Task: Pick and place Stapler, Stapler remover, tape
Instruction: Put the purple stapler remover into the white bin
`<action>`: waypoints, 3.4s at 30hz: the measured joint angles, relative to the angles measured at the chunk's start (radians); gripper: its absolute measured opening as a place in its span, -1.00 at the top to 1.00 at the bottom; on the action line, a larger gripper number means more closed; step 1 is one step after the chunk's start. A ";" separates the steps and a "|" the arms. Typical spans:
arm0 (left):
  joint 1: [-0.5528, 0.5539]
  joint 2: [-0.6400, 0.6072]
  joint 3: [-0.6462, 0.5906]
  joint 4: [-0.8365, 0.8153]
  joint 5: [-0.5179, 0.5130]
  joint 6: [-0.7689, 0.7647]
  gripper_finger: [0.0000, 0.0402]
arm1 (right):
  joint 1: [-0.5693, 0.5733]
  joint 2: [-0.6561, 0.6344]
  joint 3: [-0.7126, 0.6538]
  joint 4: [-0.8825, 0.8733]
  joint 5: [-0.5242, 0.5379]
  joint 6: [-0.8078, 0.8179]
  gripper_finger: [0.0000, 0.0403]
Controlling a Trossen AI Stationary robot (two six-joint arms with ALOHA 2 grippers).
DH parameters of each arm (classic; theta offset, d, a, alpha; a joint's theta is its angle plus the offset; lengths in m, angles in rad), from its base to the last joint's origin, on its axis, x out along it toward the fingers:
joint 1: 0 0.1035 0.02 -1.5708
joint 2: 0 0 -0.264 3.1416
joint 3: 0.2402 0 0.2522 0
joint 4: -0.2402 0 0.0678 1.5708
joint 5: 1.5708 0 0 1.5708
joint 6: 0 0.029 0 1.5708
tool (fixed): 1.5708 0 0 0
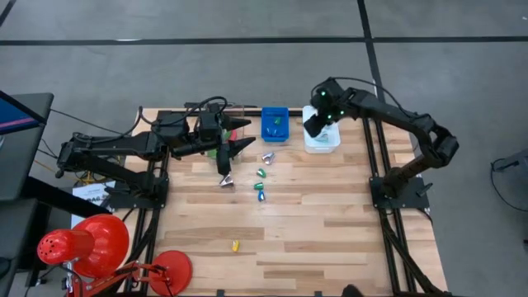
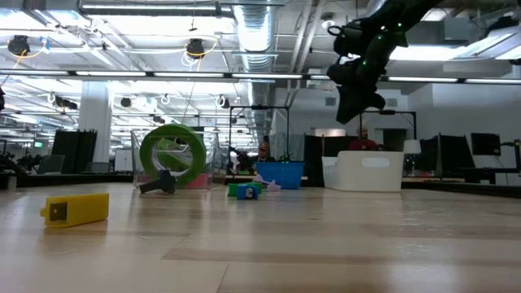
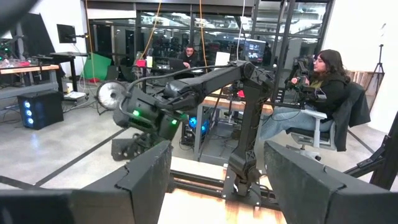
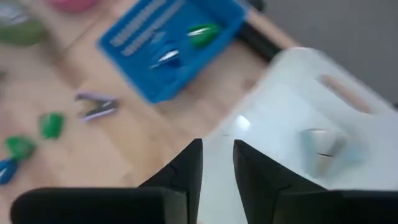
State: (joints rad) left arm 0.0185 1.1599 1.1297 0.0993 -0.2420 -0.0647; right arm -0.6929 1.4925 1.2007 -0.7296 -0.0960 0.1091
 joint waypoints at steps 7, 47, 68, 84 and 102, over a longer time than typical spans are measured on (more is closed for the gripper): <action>0.000 0.000 0.000 0.000 0.000 0.000 -0.22 | 0.163 0.000 0.000 0.000 -0.016 -0.012 0.59; 0.000 0.000 0.000 0.008 0.000 0.000 -0.22 | 0.555 0.000 0.000 0.018 -0.008 0.021 0.59; 0.000 0.000 0.000 0.015 0.000 0.000 -0.22 | 0.550 -0.001 0.130 -0.142 0.195 -0.569 -0.26; 0.000 0.000 0.000 0.015 0.000 0.000 -0.22 | 0.487 0.000 0.246 -0.295 0.252 -0.593 -0.52; 0.000 0.000 0.000 0.014 0.000 0.000 -0.22 | 0.379 0.065 0.269 -0.195 0.112 -0.625 -0.52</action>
State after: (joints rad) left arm 0.0181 1.1600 1.1295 0.1138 -0.2420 -0.0648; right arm -0.3142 1.5576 1.4696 -0.9247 0.0157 -0.5159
